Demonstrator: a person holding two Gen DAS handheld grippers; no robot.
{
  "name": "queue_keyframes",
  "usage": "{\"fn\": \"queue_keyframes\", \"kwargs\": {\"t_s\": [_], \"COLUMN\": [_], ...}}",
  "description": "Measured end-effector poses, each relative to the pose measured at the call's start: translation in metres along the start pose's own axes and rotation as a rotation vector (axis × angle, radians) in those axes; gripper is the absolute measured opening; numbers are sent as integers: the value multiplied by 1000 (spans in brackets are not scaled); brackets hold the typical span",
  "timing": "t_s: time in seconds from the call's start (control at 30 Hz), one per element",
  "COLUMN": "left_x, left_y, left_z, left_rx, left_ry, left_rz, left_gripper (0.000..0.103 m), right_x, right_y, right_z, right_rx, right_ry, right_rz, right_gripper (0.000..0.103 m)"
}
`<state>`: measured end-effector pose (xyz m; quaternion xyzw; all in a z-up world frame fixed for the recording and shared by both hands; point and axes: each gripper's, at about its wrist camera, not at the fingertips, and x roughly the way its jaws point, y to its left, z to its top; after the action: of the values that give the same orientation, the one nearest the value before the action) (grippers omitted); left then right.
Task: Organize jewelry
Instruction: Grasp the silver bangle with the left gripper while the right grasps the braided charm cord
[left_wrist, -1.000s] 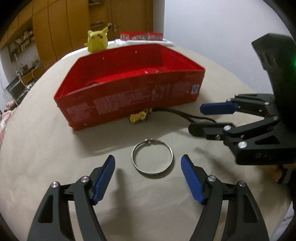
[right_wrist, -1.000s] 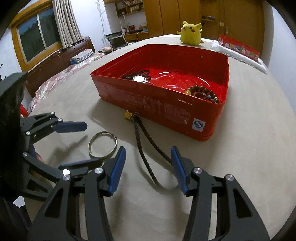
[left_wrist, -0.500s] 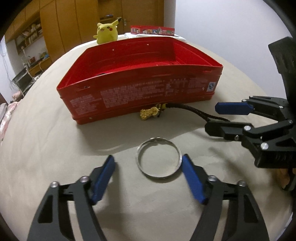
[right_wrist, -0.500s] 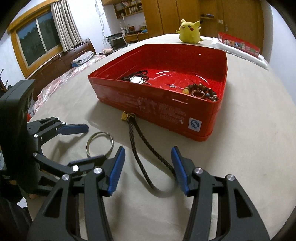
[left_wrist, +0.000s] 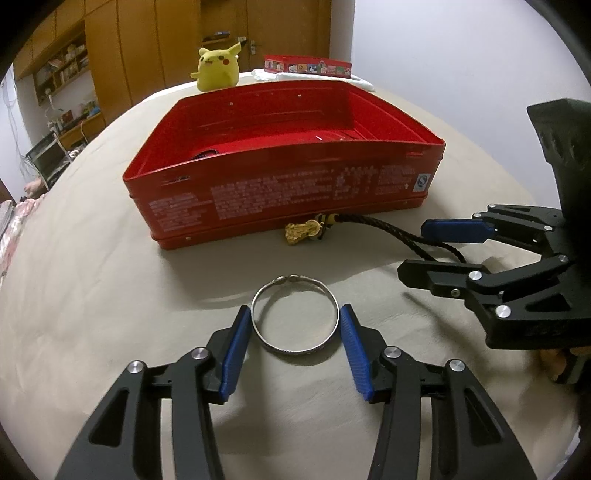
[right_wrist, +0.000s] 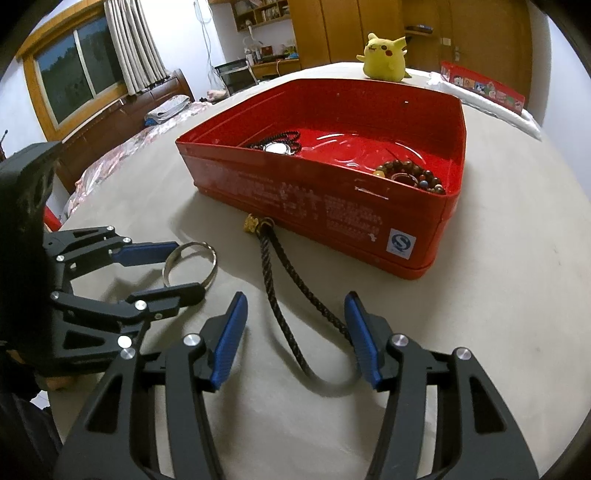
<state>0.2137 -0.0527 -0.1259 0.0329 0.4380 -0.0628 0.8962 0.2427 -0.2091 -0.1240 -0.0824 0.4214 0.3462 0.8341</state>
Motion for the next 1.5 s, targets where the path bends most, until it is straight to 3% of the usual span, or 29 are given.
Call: {"fn": "queue_keyframes", "kwargs": {"t_s": [0.2, 0.27, 0.33, 0.43, 1.03, 1.5], "left_x": [-3, -6, -9, -12, -39, -95], "left_y": [2, 3, 4, 6, 13, 10], "left_z": [1, 1, 1, 1, -4, -5], "left_rx": [-4, -6, -9, -15, -27, 6], "left_ry": [-7, -11, -16, -21, -55, -157], "left_rz": [2, 2, 0, 1, 9, 25], "left_gripper": [49, 49, 49, 49, 49, 49], "right_x": [3, 1, 0, -2, -43, -105], "right_y": [2, 2, 2, 4, 22, 46], "right_z": [-2, -2, -2, -3, -1, 4], "right_rx": [-4, 0, 2, 4, -4, -34], "right_ry": [7, 3, 3, 0, -70, -173], "right_rz": [1, 3, 5, 9, -5, -48], "right_gripper": [32, 17, 9, 4, 2, 2]}}
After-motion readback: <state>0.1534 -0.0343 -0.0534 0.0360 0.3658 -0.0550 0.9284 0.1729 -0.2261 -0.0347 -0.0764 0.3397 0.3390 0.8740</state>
